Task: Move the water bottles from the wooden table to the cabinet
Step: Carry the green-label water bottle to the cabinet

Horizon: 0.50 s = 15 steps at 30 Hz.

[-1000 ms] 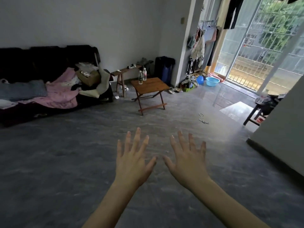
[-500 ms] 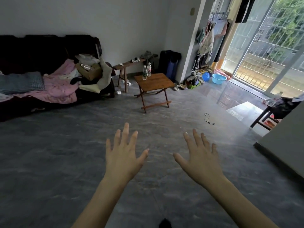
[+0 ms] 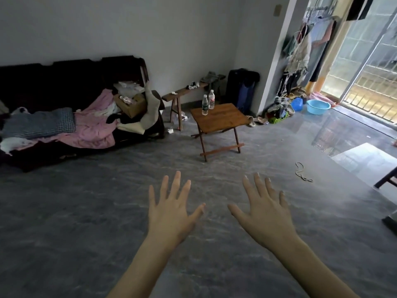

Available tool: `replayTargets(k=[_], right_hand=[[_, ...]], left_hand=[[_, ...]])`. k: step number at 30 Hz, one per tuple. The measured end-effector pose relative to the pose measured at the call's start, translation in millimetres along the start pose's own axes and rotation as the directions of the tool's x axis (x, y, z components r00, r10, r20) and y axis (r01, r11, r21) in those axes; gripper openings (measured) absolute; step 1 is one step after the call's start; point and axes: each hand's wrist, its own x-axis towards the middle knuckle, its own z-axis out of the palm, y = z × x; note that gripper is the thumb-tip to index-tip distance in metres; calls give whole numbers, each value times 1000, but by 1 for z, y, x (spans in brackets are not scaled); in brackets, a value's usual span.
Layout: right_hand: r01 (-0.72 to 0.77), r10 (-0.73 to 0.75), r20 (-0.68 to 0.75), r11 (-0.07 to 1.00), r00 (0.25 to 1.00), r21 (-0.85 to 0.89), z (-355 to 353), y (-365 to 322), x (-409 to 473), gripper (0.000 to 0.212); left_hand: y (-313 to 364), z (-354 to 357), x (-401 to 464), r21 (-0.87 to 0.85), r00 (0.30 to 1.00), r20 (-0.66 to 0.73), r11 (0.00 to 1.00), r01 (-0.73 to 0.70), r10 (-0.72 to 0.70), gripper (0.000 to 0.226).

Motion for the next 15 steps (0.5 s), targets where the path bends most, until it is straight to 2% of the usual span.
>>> replayTargets(k=[2,6,11,15], right_hand=[[7,-7,0,1000,1000,6,-2,7,31,91],[13,-13,14,1000,1000,2,-3,14,86,86],[45,-45,40,999,998,3,-6,11,161,85],[85,-85,40,996,996,7,-7,-1,230,84]], left_hand=[[11,-2,34,9,1000,-18,1000,-3,3,83],[24,-4,88,39,999,-11,999,-33,34,103],[19,-9,155,20,1000,-26,1000,12,-12,90],[4,-10,220,19,999,-32,999,39,-38,105]])
